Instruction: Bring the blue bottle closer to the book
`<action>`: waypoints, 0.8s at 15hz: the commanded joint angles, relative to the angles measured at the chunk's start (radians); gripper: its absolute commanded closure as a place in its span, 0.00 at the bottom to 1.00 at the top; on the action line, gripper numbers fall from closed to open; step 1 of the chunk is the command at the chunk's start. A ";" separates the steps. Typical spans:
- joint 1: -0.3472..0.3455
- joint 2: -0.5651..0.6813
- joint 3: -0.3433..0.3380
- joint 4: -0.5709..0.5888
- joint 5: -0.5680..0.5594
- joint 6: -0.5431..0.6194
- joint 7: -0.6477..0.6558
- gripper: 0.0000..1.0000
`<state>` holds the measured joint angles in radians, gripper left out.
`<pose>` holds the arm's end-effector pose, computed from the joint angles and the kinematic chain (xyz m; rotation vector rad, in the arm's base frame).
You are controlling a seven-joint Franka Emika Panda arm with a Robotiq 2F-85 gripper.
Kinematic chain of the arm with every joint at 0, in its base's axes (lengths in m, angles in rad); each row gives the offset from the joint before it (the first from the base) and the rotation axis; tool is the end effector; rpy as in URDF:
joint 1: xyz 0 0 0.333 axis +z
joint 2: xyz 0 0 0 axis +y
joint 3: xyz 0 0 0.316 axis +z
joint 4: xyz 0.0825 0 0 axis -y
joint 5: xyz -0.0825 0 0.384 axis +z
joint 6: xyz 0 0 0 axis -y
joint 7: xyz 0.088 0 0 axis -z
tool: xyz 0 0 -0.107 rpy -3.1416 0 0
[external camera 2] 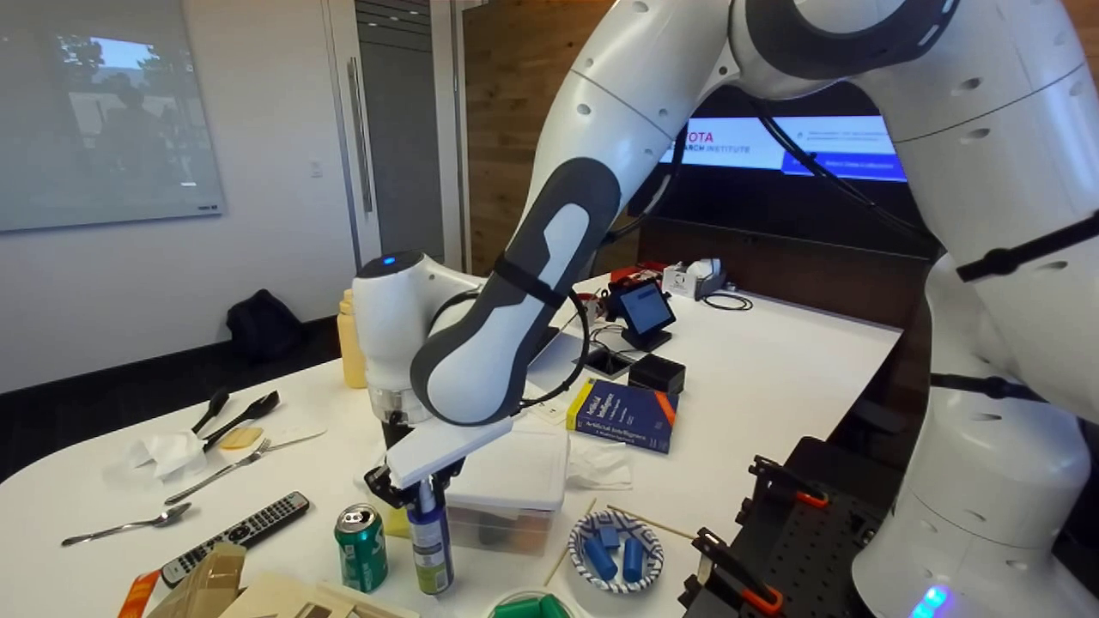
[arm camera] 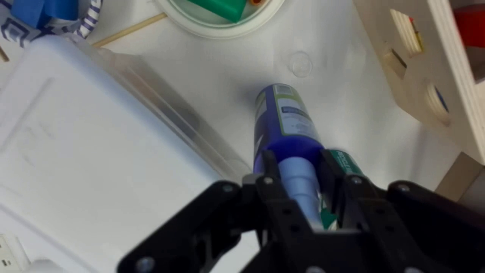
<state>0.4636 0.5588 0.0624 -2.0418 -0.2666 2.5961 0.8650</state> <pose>0.5103 0.3023 0.1635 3.0537 -0.1837 0.1024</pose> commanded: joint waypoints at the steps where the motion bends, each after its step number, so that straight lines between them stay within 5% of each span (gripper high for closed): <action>1: -0.027 -0.170 0.026 -0.055 0.058 -0.110 -0.094 0.92; 7: -0.136 -0.405 -0.029 -0.142 0.030 -0.216 -0.073 0.92; 12: -0.304 -0.499 -0.128 -0.238 -0.125 -0.176 0.011 0.92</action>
<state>0.2370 0.1276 -0.0250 -2.2011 -0.2999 2.3938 0.8103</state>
